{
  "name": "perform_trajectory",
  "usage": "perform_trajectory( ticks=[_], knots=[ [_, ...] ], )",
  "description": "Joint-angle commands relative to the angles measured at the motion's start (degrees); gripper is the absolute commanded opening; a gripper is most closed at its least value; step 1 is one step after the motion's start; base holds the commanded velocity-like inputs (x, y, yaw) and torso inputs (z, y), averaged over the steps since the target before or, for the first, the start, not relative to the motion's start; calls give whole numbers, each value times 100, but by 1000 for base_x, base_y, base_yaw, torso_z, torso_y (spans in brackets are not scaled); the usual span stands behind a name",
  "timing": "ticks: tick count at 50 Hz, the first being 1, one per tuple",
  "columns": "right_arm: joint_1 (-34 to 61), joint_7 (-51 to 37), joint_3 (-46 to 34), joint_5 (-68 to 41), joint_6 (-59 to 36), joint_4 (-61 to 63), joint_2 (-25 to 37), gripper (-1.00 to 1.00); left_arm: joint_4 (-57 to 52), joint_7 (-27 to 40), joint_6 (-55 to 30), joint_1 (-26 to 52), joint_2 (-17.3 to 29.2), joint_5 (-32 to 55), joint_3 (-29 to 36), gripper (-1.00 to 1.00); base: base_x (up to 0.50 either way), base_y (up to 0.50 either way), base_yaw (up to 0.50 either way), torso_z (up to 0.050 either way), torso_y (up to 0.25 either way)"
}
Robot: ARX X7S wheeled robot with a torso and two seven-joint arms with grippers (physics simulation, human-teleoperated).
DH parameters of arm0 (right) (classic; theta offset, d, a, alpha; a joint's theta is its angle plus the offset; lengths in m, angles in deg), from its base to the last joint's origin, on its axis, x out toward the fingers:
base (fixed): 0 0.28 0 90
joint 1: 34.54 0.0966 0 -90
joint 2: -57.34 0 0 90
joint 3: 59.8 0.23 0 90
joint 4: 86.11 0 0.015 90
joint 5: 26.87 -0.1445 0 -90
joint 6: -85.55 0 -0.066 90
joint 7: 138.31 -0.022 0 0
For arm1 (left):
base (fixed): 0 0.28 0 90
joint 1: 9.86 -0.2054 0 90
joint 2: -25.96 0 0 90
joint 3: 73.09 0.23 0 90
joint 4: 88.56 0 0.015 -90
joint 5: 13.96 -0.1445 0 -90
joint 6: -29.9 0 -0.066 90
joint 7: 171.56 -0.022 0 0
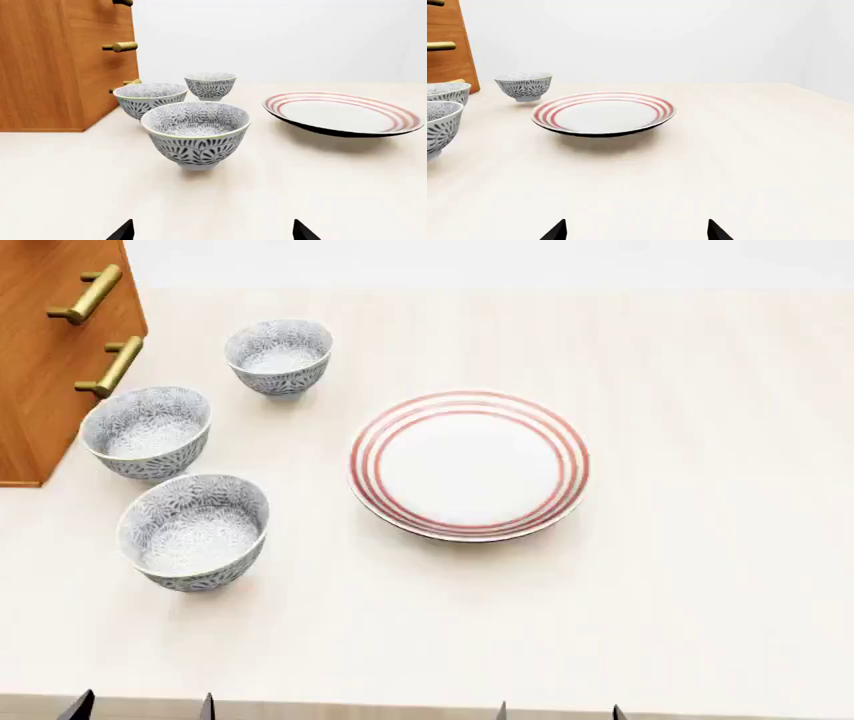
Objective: Open the top drawer of the cabinet.
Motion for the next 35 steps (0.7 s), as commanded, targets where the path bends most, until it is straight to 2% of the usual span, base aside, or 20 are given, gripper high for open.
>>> perform_trajectory(
  ticks=[1, 19, 27, 35],
  knots=[
    [-10, -124, -124, -67, -29, 44, 89, 100, 12, 105, 13, 4, 89, 98, 101, 100, 0, 0, 0, 0, 0],
    [5, -429, -395, -321, -5, 9, 344, 100, -80, 495, -63, -10, 331, 270, 386, 100, 0, 0, 0, 0, 0],
    [-72, -538, -427, -416, -71, 169, 406, 100, -308, 423, 127, -151, 431, 480, 445, 100, 0, 0, 0, 0, 0],
    [-226, -749, -424, -462, -524, 1131, 478, 100, -1491, 522, -385, -313, 545, 731, 400, 100, 0, 0, 0, 0, 0]
  ],
)
